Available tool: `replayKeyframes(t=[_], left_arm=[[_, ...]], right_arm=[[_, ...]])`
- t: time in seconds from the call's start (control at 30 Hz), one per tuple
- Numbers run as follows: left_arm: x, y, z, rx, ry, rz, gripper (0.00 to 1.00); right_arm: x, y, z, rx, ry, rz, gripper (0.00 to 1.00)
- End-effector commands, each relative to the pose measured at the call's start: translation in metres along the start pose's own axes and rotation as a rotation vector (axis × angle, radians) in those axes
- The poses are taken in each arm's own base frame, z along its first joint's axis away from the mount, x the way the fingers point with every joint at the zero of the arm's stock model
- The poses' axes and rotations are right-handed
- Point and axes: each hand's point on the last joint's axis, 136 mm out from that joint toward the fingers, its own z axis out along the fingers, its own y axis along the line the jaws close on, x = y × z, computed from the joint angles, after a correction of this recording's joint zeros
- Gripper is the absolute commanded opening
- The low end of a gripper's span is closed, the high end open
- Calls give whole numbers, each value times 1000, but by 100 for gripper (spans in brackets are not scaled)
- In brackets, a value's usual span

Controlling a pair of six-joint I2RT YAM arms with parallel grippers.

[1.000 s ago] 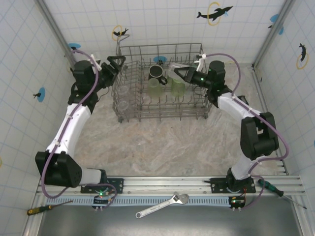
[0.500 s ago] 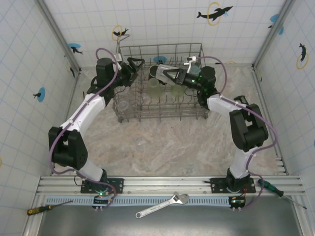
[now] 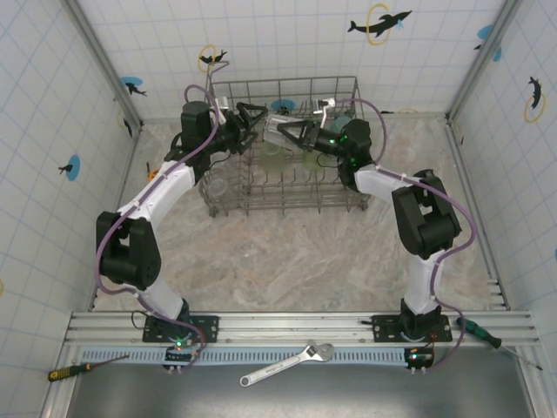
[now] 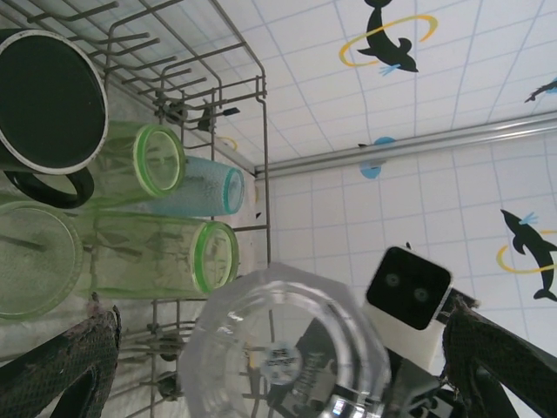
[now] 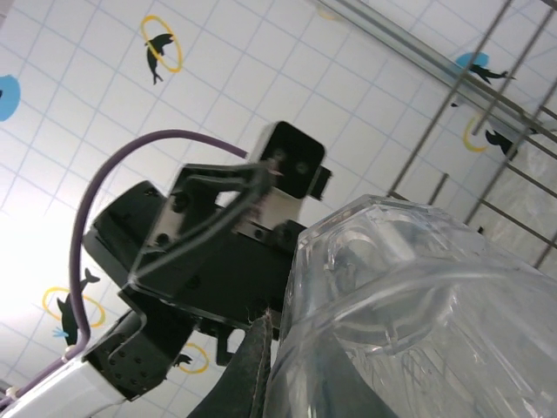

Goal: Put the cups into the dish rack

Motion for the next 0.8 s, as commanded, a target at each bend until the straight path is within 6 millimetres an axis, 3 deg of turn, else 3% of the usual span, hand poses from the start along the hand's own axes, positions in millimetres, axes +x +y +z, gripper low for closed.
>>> replayKeyframes(t=[0.0, 0.33, 0.63, 0.77], left_arm=[[1, -16, 3, 53, 29, 15, 98], [9, -22, -3, 88, 36, -5, 95], [13, -24, -4, 104, 58, -6, 59], [12, -25, -3, 113, 59, -3, 34]], right_arm=[[-8, 30, 10, -101, 5, -93, 0], [-4, 37, 20, -148, 30, -85, 0], [-2, 42, 24, -183, 38, -85, 0], [2, 43, 25, -186, 52, -88, 0]])
